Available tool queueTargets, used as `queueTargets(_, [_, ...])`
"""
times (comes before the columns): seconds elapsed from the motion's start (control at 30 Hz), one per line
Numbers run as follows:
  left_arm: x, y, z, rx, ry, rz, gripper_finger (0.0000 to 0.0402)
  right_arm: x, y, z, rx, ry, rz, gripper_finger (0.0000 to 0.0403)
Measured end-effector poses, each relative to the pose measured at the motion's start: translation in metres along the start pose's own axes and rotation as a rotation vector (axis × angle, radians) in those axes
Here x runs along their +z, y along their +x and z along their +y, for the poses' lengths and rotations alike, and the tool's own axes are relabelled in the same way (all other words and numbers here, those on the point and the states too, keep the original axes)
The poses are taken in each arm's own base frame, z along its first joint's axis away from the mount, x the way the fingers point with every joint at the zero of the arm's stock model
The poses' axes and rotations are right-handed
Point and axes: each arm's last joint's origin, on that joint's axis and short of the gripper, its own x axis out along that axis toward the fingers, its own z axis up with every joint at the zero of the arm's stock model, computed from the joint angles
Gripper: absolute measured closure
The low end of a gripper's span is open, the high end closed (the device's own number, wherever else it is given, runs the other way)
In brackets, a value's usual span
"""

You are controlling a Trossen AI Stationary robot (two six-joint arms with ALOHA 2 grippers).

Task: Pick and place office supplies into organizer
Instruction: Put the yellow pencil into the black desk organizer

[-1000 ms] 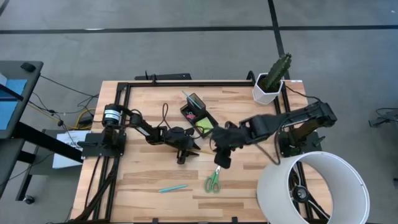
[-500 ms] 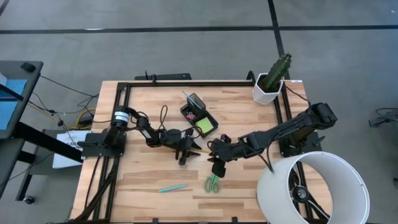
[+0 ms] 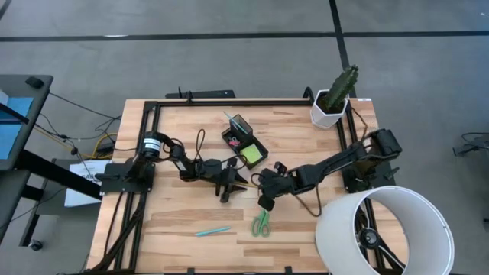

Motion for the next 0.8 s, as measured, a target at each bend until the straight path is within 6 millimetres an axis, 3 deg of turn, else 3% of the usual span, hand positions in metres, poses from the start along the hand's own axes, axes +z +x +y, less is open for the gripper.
queueTargets(0.2, [0.002,0.0,-0.001,-0.012,-0.035,0.009,0.0279,-0.016,0.025,0.004,0.043,-0.026,0.108,0.0296])
queueTargets(0.53, [0.002,0.0,-0.001,-0.021,-0.036,0.008,0.0281,-0.015,0.012,0.002,0.048,-0.025,0.142,0.0296])
queueTargets(0.8, [0.001,0.001,-0.002,-0.025,0.033,0.001,0.0328,-0.022,0.018,0.0,0.009,-0.04,0.183,0.0296])
